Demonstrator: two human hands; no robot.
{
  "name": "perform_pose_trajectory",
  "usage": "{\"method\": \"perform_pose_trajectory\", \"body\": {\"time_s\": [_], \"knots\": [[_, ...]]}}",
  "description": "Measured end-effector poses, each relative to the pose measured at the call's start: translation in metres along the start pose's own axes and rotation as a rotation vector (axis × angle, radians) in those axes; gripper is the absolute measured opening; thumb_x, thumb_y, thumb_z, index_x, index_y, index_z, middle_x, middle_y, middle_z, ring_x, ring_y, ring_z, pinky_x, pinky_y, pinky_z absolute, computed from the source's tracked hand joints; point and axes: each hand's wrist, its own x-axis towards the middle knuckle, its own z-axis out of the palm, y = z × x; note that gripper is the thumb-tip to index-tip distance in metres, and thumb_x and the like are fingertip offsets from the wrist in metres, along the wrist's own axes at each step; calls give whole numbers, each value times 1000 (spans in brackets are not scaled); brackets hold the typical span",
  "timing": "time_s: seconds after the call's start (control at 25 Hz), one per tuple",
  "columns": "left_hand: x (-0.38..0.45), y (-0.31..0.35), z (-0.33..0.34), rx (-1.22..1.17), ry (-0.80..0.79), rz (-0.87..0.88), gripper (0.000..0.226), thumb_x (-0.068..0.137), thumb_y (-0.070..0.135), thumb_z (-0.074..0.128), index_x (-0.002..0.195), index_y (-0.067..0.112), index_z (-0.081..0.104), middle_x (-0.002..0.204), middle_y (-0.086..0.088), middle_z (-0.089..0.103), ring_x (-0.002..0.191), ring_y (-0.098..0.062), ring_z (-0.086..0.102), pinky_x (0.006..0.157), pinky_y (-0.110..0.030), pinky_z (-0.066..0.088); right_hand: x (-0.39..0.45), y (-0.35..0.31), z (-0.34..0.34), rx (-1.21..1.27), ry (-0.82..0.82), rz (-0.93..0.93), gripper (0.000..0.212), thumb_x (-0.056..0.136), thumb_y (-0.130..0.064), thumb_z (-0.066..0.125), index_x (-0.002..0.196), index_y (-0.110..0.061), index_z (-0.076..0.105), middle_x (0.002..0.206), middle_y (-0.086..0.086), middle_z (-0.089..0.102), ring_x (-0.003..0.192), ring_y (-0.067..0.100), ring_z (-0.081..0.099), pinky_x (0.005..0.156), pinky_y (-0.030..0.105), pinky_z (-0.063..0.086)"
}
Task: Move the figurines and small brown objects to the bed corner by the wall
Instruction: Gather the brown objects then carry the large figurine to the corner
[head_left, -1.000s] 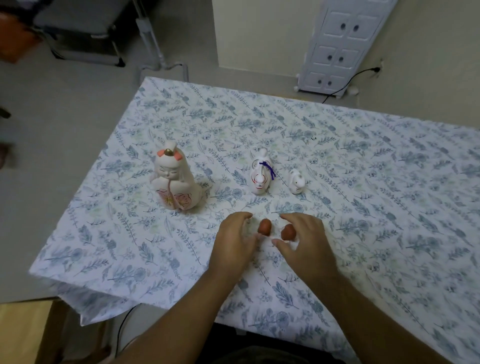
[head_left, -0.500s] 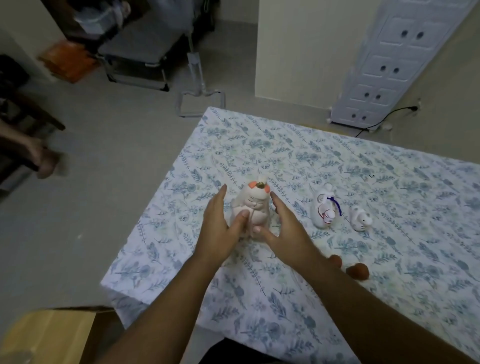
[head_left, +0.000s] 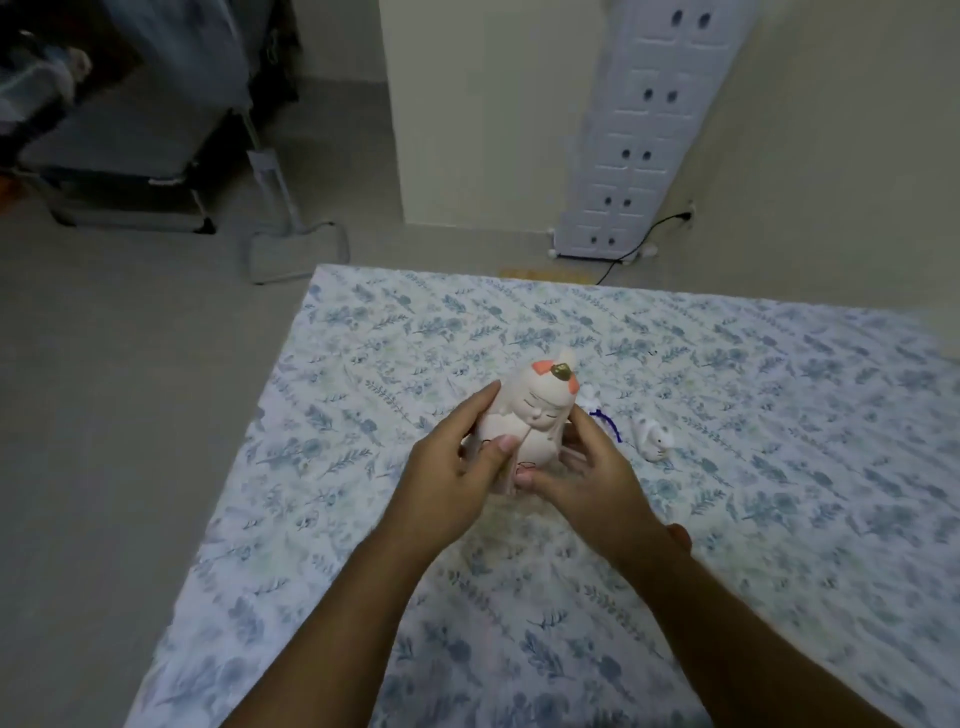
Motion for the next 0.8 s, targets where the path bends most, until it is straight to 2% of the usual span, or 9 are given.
{"method": "perform_pose_trajectory", "body": {"time_s": [0.08,0.24,0.36,0.4,0.48,0.6,0.68,0.8], "knots": [[23,22,28,-24,-93,47,52,92,45,61,142,45,47,138,22,58,124,3,55,93,-21,53,-6,-10,-37,45,72,-32,73,81,-12,83,136,-50,53,129,-20,69,120,2,66,94,17,55],[59,59,104,-104,-278,78,47,100,33,59,144,40,47,139,19,58,123,2,56,91,-20,53,-24,-14,-118,53,179,-23,80,87,-9,78,141,-57,44,140,-24,62,130,2,59,98,15,51],[80,78,182,-88,-387,106,47,100,33,56,146,39,46,140,21,54,124,10,50,89,-8,46,-46,6,-188,47,333,11,82,84,-6,79,134,-65,48,134,-27,65,124,1,63,95,14,52],[87,83,210,-65,-403,111,48,100,34,57,146,39,46,138,20,52,124,11,48,90,-7,45,-54,15,-211,55,390,22,82,84,-4,79,131,-65,51,131,-27,67,121,0,65,92,13,53],[99,93,275,-82,-455,74,48,97,37,61,143,39,49,130,22,54,120,13,49,90,-13,48,-72,39,-260,79,504,36,81,82,-3,80,129,-64,54,129,-25,69,118,1,67,91,16,56],[116,100,375,-135,-530,34,47,94,39,63,139,32,57,132,16,63,120,6,57,96,-22,51,-88,78,-336,103,695,91,76,75,-17,88,127,-62,57,127,-19,71,116,7,70,94,34,61],[130,102,444,-124,-573,18,46,97,36,60,142,28,54,142,10,58,124,7,54,97,-16,47,-92,106,-390,127,801,114,75,67,-26,92,119,-67,59,122,-22,73,114,7,71,92,33,61],[158,101,530,-120,-602,-23,44,102,30,52,146,26,49,147,8,52,119,19,48,91,-5,43,-78,144,-457,144,865,145,75,71,-15,93,121,-62,62,121,-25,73,115,4,70,94,30,60]]}}
